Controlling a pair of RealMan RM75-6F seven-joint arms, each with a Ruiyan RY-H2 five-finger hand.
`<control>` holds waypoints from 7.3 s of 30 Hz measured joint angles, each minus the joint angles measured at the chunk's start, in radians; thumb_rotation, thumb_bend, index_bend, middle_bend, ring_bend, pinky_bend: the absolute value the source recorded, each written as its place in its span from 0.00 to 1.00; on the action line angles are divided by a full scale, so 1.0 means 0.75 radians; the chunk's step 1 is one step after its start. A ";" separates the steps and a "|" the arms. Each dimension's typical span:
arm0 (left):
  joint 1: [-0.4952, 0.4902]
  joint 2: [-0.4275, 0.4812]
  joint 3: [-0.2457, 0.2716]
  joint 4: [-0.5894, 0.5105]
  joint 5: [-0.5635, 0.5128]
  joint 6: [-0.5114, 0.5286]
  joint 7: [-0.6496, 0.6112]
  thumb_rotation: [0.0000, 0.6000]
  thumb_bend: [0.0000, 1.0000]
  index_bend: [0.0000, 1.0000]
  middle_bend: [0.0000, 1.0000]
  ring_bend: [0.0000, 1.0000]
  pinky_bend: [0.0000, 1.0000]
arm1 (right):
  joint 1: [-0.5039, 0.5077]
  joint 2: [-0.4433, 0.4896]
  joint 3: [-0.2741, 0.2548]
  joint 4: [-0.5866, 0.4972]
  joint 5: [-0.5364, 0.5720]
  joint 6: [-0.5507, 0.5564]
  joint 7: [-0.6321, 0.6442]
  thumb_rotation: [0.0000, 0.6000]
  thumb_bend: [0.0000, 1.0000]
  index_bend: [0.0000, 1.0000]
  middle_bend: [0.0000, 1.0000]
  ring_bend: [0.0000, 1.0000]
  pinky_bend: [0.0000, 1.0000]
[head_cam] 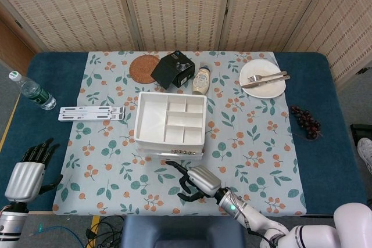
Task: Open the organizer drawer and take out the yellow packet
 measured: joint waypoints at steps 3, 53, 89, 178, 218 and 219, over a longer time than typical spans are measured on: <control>-0.001 0.000 -0.001 -0.001 0.002 0.002 -0.002 1.00 0.25 0.14 0.09 0.14 0.16 | -0.013 0.052 -0.026 -0.052 -0.020 0.012 -0.041 1.00 0.37 0.00 0.75 0.98 1.00; -0.052 0.014 0.008 -0.051 0.059 -0.028 0.035 1.00 0.25 0.14 0.09 0.14 0.16 | 0.456 0.914 0.186 -0.821 0.794 -0.316 -1.182 1.00 1.00 0.10 1.00 1.00 1.00; -0.057 0.003 0.014 -0.042 0.063 -0.027 0.027 1.00 0.25 0.14 0.09 0.14 0.16 | 0.676 0.781 0.002 -0.879 1.078 -0.137 -1.404 1.00 1.00 0.16 1.00 1.00 1.00; -0.042 0.008 0.017 -0.042 0.071 0.000 0.013 1.00 0.25 0.14 0.09 0.14 0.16 | 1.176 0.766 -0.150 -0.958 1.556 0.006 -1.989 1.00 1.00 0.23 1.00 1.00 1.00; -0.023 0.011 0.020 -0.038 0.064 0.018 0.005 1.00 0.25 0.14 0.09 0.14 0.16 | 1.246 0.669 -0.149 -0.940 1.524 0.118 -1.987 1.00 1.00 0.26 1.00 1.00 1.00; -0.023 0.011 0.020 -0.038 0.065 0.018 0.004 1.00 0.25 0.14 0.09 0.14 0.16 | 1.245 0.681 -0.153 -0.950 1.523 0.127 -1.989 1.00 1.00 0.26 1.00 1.00 1.00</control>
